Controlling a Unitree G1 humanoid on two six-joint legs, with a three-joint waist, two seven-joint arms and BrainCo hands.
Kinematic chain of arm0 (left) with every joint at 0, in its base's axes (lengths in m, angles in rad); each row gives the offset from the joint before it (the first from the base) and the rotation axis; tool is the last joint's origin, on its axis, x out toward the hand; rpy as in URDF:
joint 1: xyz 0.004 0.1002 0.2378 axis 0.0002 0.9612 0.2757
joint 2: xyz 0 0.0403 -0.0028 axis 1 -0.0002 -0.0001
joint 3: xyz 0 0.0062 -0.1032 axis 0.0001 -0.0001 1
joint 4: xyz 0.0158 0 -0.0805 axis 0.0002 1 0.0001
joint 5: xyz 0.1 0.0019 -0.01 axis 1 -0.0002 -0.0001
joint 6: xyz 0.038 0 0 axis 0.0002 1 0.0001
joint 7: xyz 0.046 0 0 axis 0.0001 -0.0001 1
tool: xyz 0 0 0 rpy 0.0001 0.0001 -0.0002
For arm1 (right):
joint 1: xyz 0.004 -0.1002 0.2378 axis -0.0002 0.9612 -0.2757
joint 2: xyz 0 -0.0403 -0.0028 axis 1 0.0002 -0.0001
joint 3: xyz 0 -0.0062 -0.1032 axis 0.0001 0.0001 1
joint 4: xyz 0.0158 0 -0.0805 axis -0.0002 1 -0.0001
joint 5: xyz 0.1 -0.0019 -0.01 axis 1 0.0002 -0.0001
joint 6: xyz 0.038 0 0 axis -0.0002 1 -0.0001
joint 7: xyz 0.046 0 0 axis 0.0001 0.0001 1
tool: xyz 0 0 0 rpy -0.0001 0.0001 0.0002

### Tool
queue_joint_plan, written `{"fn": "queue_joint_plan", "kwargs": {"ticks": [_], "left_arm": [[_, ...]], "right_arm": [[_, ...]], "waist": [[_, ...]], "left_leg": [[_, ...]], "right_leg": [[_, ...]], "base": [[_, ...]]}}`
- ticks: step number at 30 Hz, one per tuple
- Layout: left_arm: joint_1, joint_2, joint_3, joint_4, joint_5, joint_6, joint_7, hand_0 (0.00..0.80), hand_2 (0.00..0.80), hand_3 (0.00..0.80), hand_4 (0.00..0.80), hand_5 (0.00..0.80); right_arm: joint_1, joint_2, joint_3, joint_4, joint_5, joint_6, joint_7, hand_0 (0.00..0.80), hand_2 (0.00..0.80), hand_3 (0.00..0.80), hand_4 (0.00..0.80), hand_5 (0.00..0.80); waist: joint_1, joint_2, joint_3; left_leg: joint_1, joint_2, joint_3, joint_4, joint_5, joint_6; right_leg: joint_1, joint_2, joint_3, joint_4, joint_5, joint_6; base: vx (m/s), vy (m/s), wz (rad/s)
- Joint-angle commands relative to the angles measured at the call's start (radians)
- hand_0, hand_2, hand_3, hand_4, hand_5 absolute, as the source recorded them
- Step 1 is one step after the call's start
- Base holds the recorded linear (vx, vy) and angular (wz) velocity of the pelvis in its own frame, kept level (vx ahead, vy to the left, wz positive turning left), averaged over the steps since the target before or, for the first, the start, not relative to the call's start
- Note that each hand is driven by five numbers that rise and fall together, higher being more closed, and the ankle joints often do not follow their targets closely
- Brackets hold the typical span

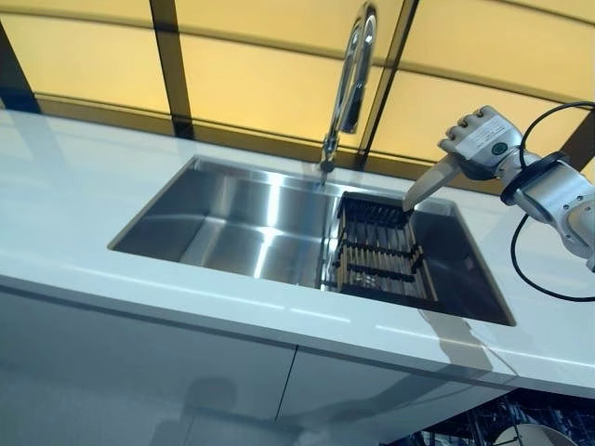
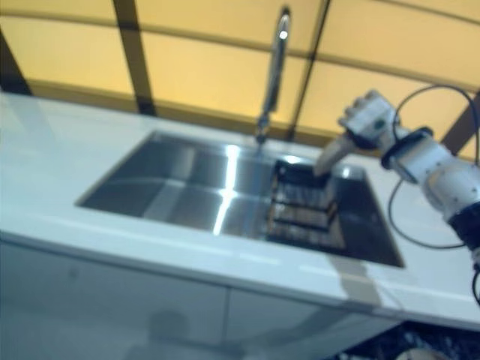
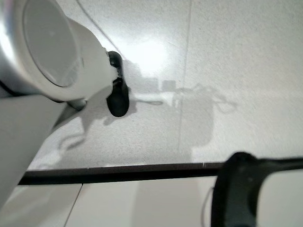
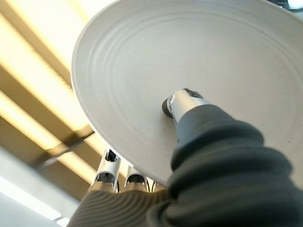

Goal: Take plates into dishwasher

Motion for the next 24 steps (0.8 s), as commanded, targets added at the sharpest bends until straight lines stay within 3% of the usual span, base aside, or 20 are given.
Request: {"fn": "queue_joint_plan", "kwargs": {"ticks": [1, 4, 8, 11, 13, 21, 24], "left_arm": [[0.004, 0.002, 0.004, 0.053, 0.052, -0.002, 0.004, 0.000, 0.000, 0.000, 0.000, 0.000], [0.002, -0.001, 0.007, 0.060, 0.061, 0.002, 0.004, 0.000, 0.000, 0.000, 0.000, 0.000], [-0.002, 0.000, 0.009, 0.062, 0.055, 0.000, 0.001, 0.000, 0.000, 0.000, 0.000, 0.000], [-0.004, 0.005, 0.014, 0.067, 0.053, -0.008, -0.005, 0.000, 0.000, 0.000, 0.000, 0.000], [-0.007, 0.010, 0.018, 0.069, 0.057, -0.008, -0.008, 0.000, 0.000, 0.000, 0.000, 0.000], [-0.021, 0.028, 0.034, 0.093, 0.072, -0.003, -0.019, 0.000, 0.000, 0.000, 0.000, 0.000], [-0.032, 0.021, 0.045, 0.100, 0.081, 0.000, -0.021, 0.000, 0.000, 0.000, 0.000, 0.000]], "right_arm": [[-0.080, -0.111, -0.003, 0.025, 0.075, 0.154, -0.016, 0.800, 0.800, 0.800, 0.800, 0.800], [-0.069, -0.132, -0.027, 0.040, 0.139, 0.219, -0.021, 0.800, 0.800, 0.800, 0.800, 0.800], [-0.040, -0.163, -0.065, 0.054, 0.189, 0.257, -0.011, 0.800, 0.800, 0.800, 0.800, 0.800], [0.051, -0.208, -0.150, 0.097, 0.289, 0.346, 0.036, 0.800, 0.800, 0.800, 0.800, 0.800], [0.093, -0.227, -0.187, 0.125, 0.363, 0.370, 0.035, 0.800, 0.800, 0.800, 0.800, 0.800], [0.275, -0.267, -0.353, 0.278, 0.539, 0.368, 0.009, 0.800, 0.800, 0.800, 0.800, 0.800], [0.498, -0.260, -0.550, 0.315, 0.618, 0.354, 0.007, 0.800, 0.800, 0.800, 0.800, 0.800]], "waist": [[-0.009, -0.017, -0.059], [-0.025, -0.016, -0.076], [-0.042, -0.012, -0.089], [-0.068, -0.004, -0.097], [-0.078, -0.002, -0.101], [-0.118, 0.001, -0.103], [-0.148, 0.006, -0.102]], "left_leg": [[0.054, -0.046, 0.032, -0.001, -0.127, 0.060], [0.065, -0.046, 0.046, 0.003, -0.134, 0.062], [0.074, -0.046, 0.063, 0.009, -0.143, 0.064], [0.084, -0.043, 0.084, 0.007, -0.149, 0.065], [0.085, -0.041, 0.090, 0.006, -0.148, 0.065], [0.095, -0.035, 0.128, 0.016, -0.159, 0.070], [0.099, -0.029, 0.142, 0.019, -0.162, 0.071]], "right_leg": [[0.057, 0.024, 0.019, 0.003, -0.067, 0.085], [0.059, 0.026, 0.035, 0.003, -0.064, 0.088], [0.058, 0.027, 0.054, 0.003, -0.061, 0.092], [0.055, 0.030, 0.072, 0.003, -0.057, 0.096], [0.052, 0.031, 0.080, 0.003, -0.054, 0.098], [0.038, 0.036, 0.113, 0.003, -0.044, 0.100], [0.034, 0.040, 0.130, 0.003, -0.039, 0.100]], "base": [[0.025, 0.024, -0.11], [0.016, 0.019, -0.21], [-0.003, 0.020, -0.23], [-0.036, 0.022, -0.25], [-0.034, 0.015, -0.19], [-0.044, -0.005, -0.18], [-0.015, -0.022, -0.16]]}}
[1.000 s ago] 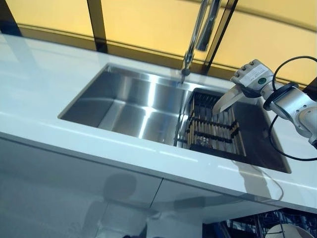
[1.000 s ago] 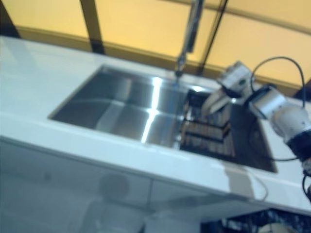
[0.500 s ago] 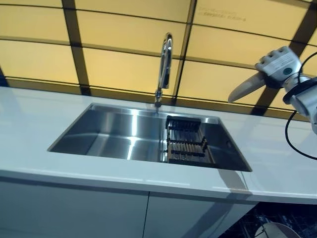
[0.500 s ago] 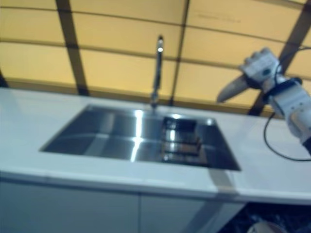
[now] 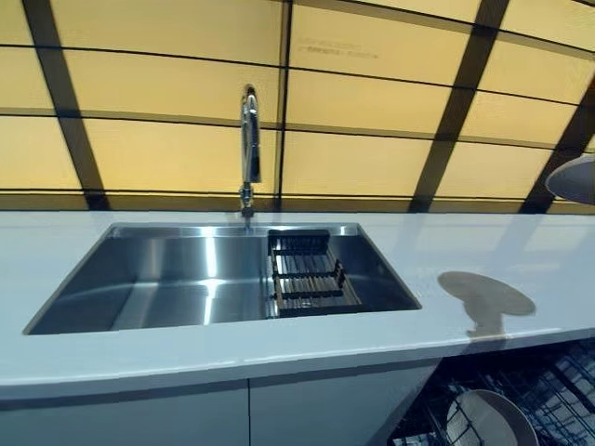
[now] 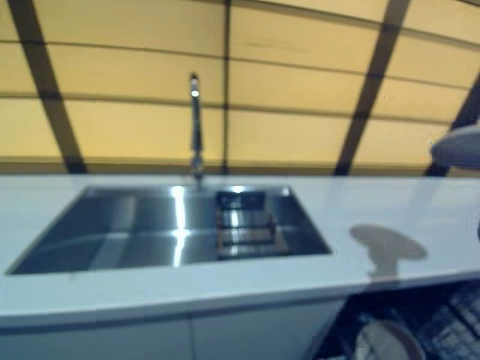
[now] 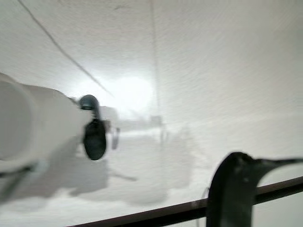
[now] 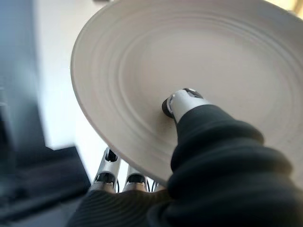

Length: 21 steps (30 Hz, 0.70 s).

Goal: Take plates into dishwasher

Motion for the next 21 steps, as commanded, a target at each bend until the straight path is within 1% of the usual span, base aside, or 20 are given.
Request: {"fn": "queue_joint_plan", "kwargs": {"ticks": [1, 2, 5, 9, 10, 13, 16, 19, 20, 21], "left_arm": [[-0.061, 0.035, 0.016, 0.054, 0.046, -0.004, -0.010, 0.000, 0.000, 0.000, 0.000, 0.000], [-0.062, 0.034, 0.017, 0.055, 0.044, -0.004, -0.011, 0.000, 0.000, 0.000, 0.000, 0.000], [-0.074, 0.038, 0.016, 0.056, 0.042, 0.000, -0.017, 0.000, 0.000, 0.000, 0.000, 0.000], [-0.078, 0.043, 0.017, 0.059, 0.048, -0.004, -0.016, 0.000, 0.000, 0.000, 0.000, 0.000], [-0.081, 0.045, 0.019, 0.061, 0.050, -0.005, -0.015, 0.000, 0.000, 0.000, 0.000, 0.000], [-0.084, 0.049, 0.028, 0.066, 0.051, -0.007, -0.018, 0.000, 0.000, 0.000, 0.000, 0.000], [-0.080, 0.047, 0.032, 0.069, 0.049, -0.011, -0.024, 0.000, 0.000, 0.000, 0.000, 0.000], [-0.076, 0.046, 0.032, 0.067, 0.046, -0.014, -0.025, 0.000, 0.000, 0.000, 0.000, 0.000], [-0.074, 0.047, 0.037, 0.067, 0.055, -0.016, -0.031, 0.000, 0.000, 0.000, 0.000, 0.000], [-0.072, 0.047, 0.039, 0.068, 0.060, -0.017, -0.033, 0.000, 0.000, 0.000, 0.000, 0.000]], "right_arm": [[0.090, -0.050, -0.153, 0.033, 0.080, 0.001, -0.044, 0.800, 0.800, 0.800, 0.800, 0.800], [0.125, -0.044, -0.182, 0.037, 0.098, -0.004, -0.049, 0.800, 0.800, 0.800, 0.800, 0.800], [0.301, 0.007, -0.336, 0.024, 0.122, -0.033, -0.065, 0.800, 0.800, 0.800, 0.800, 0.800], [0.423, 0.056, -0.436, -0.003, 0.163, -0.033, -0.069, 0.800, 0.800, 0.800, 0.800, 0.800], [0.459, 0.091, -0.464, -0.019, 0.182, -0.030, -0.059, 0.800, 0.800, 0.800, 0.800, 0.800], [0.485, 0.147, -0.481, -0.045, 0.219, 0.011, -0.045, 0.800, 0.800, 0.800, 0.800, 0.800], [0.498, 0.201, -0.482, -0.034, 0.233, 0.026, -0.048, 0.800, 0.800, 0.800, 0.800, 0.800], [0.510, 0.224, -0.484, -0.030, 0.233, 0.036, -0.035, 0.800, 0.800, 0.800, 0.800, 0.800], [0.520, 0.251, -0.478, -0.023, 0.228, 0.045, -0.022, 0.800, 0.800, 0.800, 0.800, 0.800], [0.523, 0.259, -0.476, -0.020, 0.234, 0.047, -0.017, 0.800, 0.800, 0.800, 0.800, 0.800]], "waist": [[-0.009, -0.013, 0.033], [-0.013, -0.012, 0.033], [-0.022, -0.011, 0.039], [-0.023, -0.009, 0.045], [-0.025, -0.007, 0.048], [-0.027, -0.001, 0.055], [-0.028, 0.007, 0.060], [-0.028, 0.011, 0.063], [-0.025, 0.015, 0.067], [-0.025, 0.016, 0.068]], "left_leg": [[0.032, -0.040, -0.018, 0.023, -0.120, 0.071], [0.032, -0.040, -0.016, 0.023, -0.120, 0.071], [0.032, -0.038, -0.012, 0.025, -0.121, 0.073], [0.030, -0.037, -0.008, 0.029, -0.124, 0.074], [0.028, -0.037, -0.007, 0.032, -0.126, 0.076], [0.029, -0.038, -0.004, 0.039, -0.133, 0.081], [0.028, -0.039, -0.004, 0.043, -0.135, 0.082], [0.028, -0.040, -0.005, 0.042, -0.134, 0.081], [0.029, -0.040, -0.005, 0.041, -0.134, 0.082], [0.028, -0.040, -0.004, 0.042, -0.133, 0.082]], "right_leg": [[0.052, 0.017, -0.022, 0.003, -0.049, 0.089], [0.051, 0.017, -0.020, 0.003, -0.048, 0.089], [0.045, 0.016, -0.016, 0.005, -0.045, 0.088], [0.038, 0.014, -0.016, 0.007, -0.043, 0.088], [0.034, 0.012, -0.014, 0.007, -0.043, 0.086], [0.029, 0.012, -0.011, 0.009, -0.044, 0.082], [0.029, 0.011, -0.011, 0.009, -0.046, 0.079], [0.028, 0.011, -0.012, 0.010, -0.046, 0.077], [0.027, 0.009, -0.016, 0.010, -0.046, 0.075], [0.026, 0.008, -0.017, 0.010, -0.045, 0.075]], "base": [[-0.008, -0.016, -0.18], [-0.004, -0.014, -0.08], [-0.006, -0.018, -0.08], [-0.010, -0.027, -0.11], [-0.013, -0.038, -0.09], [-0.008, -0.021, -0.06], [0.000, -0.003, -0.01], [0.000, 0.000, 0.00], [0.000, 0.000, 0.00], [-0.009, -0.034, 0.01]]}}
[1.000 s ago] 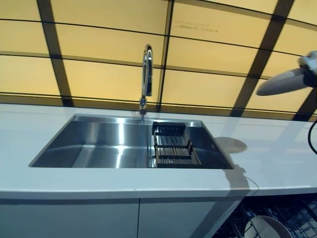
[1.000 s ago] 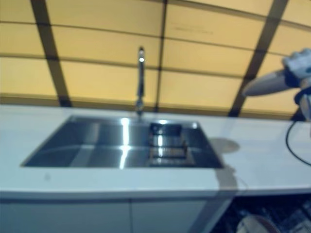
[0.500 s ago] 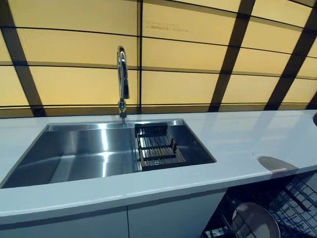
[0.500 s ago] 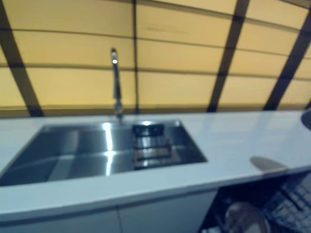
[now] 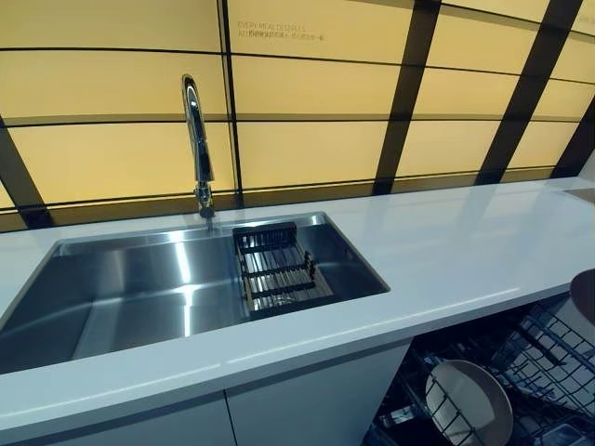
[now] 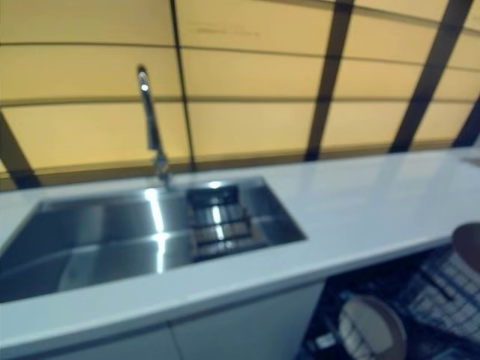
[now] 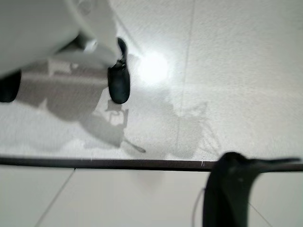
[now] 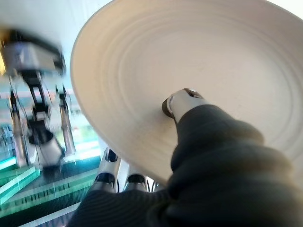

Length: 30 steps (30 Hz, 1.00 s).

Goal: Take plates into dishwasher

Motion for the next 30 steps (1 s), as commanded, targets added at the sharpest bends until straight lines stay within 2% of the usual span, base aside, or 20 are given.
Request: {"fn": "queue_joint_plan", "kwargs": {"ticks": [1, 9, 19, 30], "left_arm": [[-0.036, 0.045, 0.035, 0.057, 0.058, -0.013, -0.014, 0.000, 0.000, 0.000, 0.000, 0.000], [-0.029, 0.046, 0.042, 0.053, 0.076, -0.016, -0.019, 0.000, 0.000, 0.000, 0.000, 0.000], [-0.025, 0.054, 0.035, 0.021, 0.061, -0.018, -0.022, 0.000, 0.000, 0.000, 0.000, 0.000], [-0.047, 0.048, 0.002, -0.023, 0.011, -0.028, -0.025, 0.000, 0.000, 0.000, 0.000, 0.000]], "right_arm": [[-0.034, 0.013, -0.005, -0.019, 0.019, 0.016, -0.011, 0.800, 0.800, 0.800, 0.800, 0.800], [-0.031, 0.068, 0.015, -0.050, 0.033, 0.027, 0.013, 0.800, 0.800, 0.800, 0.800, 0.800], [-0.055, 0.107, 0.051, -0.076, -0.002, 0.072, 0.005, 0.800, 0.800, 0.800, 0.800, 0.800], [-0.124, 0.132, 0.106, -0.069, 0.023, 0.098, -0.022, 0.800, 0.800, 0.800, 0.800, 0.800]], "waist": [[0.026, -0.027, 0.023], [0.022, -0.018, 0.035], [0.018, 0.009, 0.074], [0.004, 0.061, 0.139]], "left_leg": [[0.023, -0.049, -0.035, 0.039, -0.121, 0.088], [0.019, -0.051, -0.034, 0.043, -0.122, 0.090], [-0.003, -0.055, -0.031, 0.038, -0.110, 0.086], [-0.050, -0.055, -0.027, 0.040, -0.091, 0.073]], "right_leg": [[0.035, -0.003, -0.034, 0.011, -0.048, 0.070], [0.024, -0.004, -0.032, 0.016, -0.047, 0.068], [-0.003, -0.010, -0.035, 0.018, -0.044, 0.069], [-0.043, -0.015, -0.039, 0.023, -0.045, 0.064]], "base": [[-0.005, -0.038, 0.01], [0.002, -0.029, 0.00], [-0.016, -0.044, 0.00], [-0.046, -0.030, -0.02]]}}
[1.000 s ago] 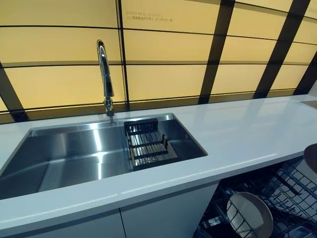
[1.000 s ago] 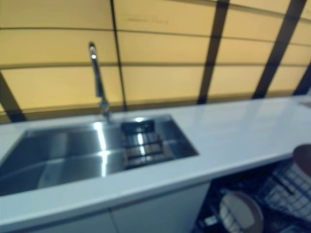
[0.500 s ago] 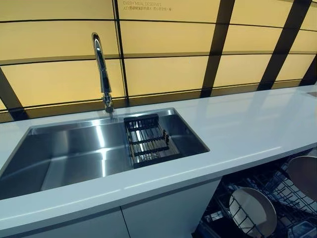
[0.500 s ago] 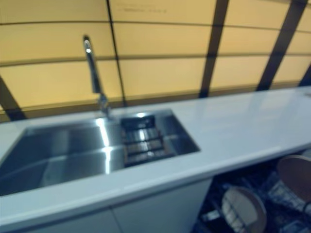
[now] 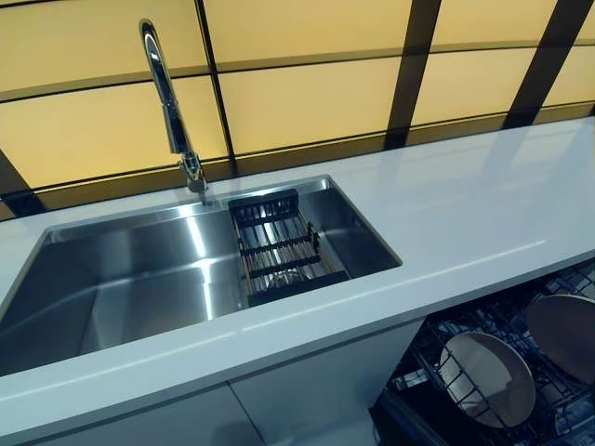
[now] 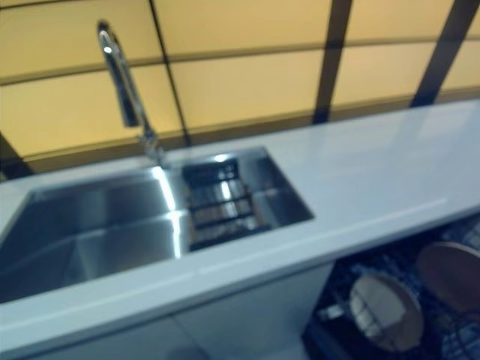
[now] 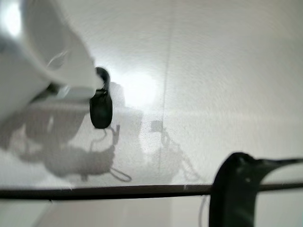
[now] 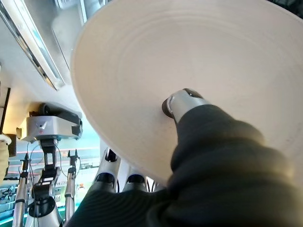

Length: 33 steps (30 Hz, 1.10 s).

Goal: Take plates into dishwasher

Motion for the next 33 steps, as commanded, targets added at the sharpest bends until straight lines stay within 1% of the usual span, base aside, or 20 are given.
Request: {"fn": "queue_joint_plan", "kwargs": {"ticks": [1, 4, 5, 11, 14, 15, 17, 24, 27, 33], "left_arm": [[-0.030, 0.049, -0.033, -0.001, -0.018, -0.024, -0.006, 0.000, 0.000, 0.000, 0.000, 0.000], [-0.036, 0.046, -0.042, -0.014, -0.027, -0.022, -0.010, 0.000, 0.000, 0.000, 0.000, 0.000], [-0.040, 0.044, -0.050, -0.024, -0.035, -0.020, -0.009, 0.000, 0.000, 0.000, 0.000, 0.000], [-0.041, 0.037, -0.068, -0.051, -0.054, -0.022, -0.014, 0.000, 0.000, 0.000, 0.000, 0.000], [-0.042, 0.036, -0.075, -0.058, -0.063, -0.019, -0.015, 0.000, 0.000, 0.000, 0.000, 0.000], [-0.045, 0.033, -0.082, -0.066, -0.072, -0.016, -0.017, 0.000, 0.000, 0.000, 0.000, 0.000], [-0.048, 0.030, -0.089, -0.074, -0.080, -0.013, -0.017, 0.000, 0.000, 0.000, 0.000, 0.000], [-0.045, 0.026, -0.101, -0.092, -0.083, -0.005, -0.023, 0.000, 0.000, 0.000, 0.000, 0.000], [-0.048, 0.025, -0.105, -0.095, -0.087, -0.003, -0.023, 0.000, 0.000, 0.000, 0.000, 0.000], [-0.043, 0.024, -0.104, -0.097, -0.087, -0.011, -0.030, 0.000, 0.000, 0.000, 0.000, 0.000]], "right_arm": [[-0.117, 0.010, 0.054, -0.012, -0.001, 0.011, -0.054, 0.800, 0.800, 0.800, 0.800, 0.800], [-0.129, 0.012, 0.061, -0.003, 0.007, 0.013, -0.066, 0.800, 0.800, 0.800, 0.800, 0.800], [-0.141, 0.010, 0.067, 0.001, 0.012, 0.021, -0.079, 0.800, 0.800, 0.800, 0.800, 0.800], [-0.191, -0.027, 0.080, 0.027, 0.014, 0.022, -0.100, 0.800, 0.800, 0.800, 0.800, 0.800], [-0.207, -0.038, 0.088, 0.032, 0.018, 0.023, -0.106, 0.800, 0.800, 0.800, 0.800, 0.800], [-0.225, -0.045, 0.096, 0.039, 0.019, 0.025, -0.109, 0.800, 0.800, 0.800, 0.800, 0.800], [-0.235, -0.054, 0.101, 0.042, 0.014, 0.031, -0.107, 0.800, 0.800, 0.800, 0.800, 0.800], [-0.206, -0.055, 0.091, 0.050, 0.013, 0.027, -0.114, 0.800, 0.800, 0.800, 0.800, 0.800], [-0.209, -0.055, 0.094, 0.060, 0.008, 0.018, -0.101, 0.800, 0.800, 0.800, 0.800, 0.800], [-0.204, -0.053, 0.098, 0.051, -0.006, 0.026, -0.091, 0.800, 0.800, 0.800, 0.800, 0.800]], "waist": [[0.007, -0.020, 0.020], [0.002, 0.002, 0.035], [0.000, 0.015, 0.044], [-0.006, 0.065, 0.078], [-0.009, 0.082, 0.089], [-0.010, 0.095, 0.096], [-0.013, 0.107, 0.103], [-0.019, 0.132, 0.111], [-0.020, 0.138, 0.114], [-0.021, 0.144, 0.117]], "left_leg": [[-0.015, -0.053, -0.034, 0.036, -0.092, 0.073], [-0.025, -0.057, -0.031, 0.038, -0.088, 0.069], [-0.031, -0.060, -0.030, 0.037, -0.084, 0.067], [-0.056, -0.069, -0.023, 0.035, -0.070, 0.055], [-0.062, -0.072, -0.022, 0.033, -0.067, 0.051], [-0.067, -0.074, -0.021, 0.033, -0.063, 0.047], [-0.071, -0.075, -0.017, 0.030, -0.059, 0.043], [-0.068, -0.080, -0.014, 0.021, -0.054, 0.035], [-0.068, -0.081, -0.013, 0.019, -0.054, 0.034], [-0.068, -0.081, -0.010, 0.018, -0.052, 0.031]], "right_leg": [[-0.001, -0.015, -0.044, 0.023, -0.053, 0.072], [-0.012, -0.021, -0.046, 0.028, -0.055, 0.070], [-0.019, -0.023, -0.045, 0.028, -0.055, 0.069], [-0.043, -0.034, -0.049, 0.032, -0.057, 0.064], [-0.052, -0.036, -0.050, 0.033, -0.059, 0.062], [-0.057, -0.039, -0.052, 0.033, -0.059, 0.060], [-0.061, -0.042, -0.057, 0.033, -0.061, 0.059], [-0.062, -0.051, -0.072, 0.034, -0.064, 0.056], [-0.065, -0.053, -0.074, 0.035, -0.066, 0.055], [-0.064, -0.054, -0.077, 0.036, -0.069, 0.054]], "base": [[0.000, 0.000, 0.00], [-0.012, 0.004, -0.01], [-0.046, 0.018, -0.03], [-0.040, 0.022, -0.03], [-0.011, 0.014, 0.00], [-0.039, 0.045, 0.00], [-0.020, 0.023, 0.00], [0.000, 0.000, 0.00], [0.000, 0.000, 0.00], [0.000, 0.000, 0.00]]}}
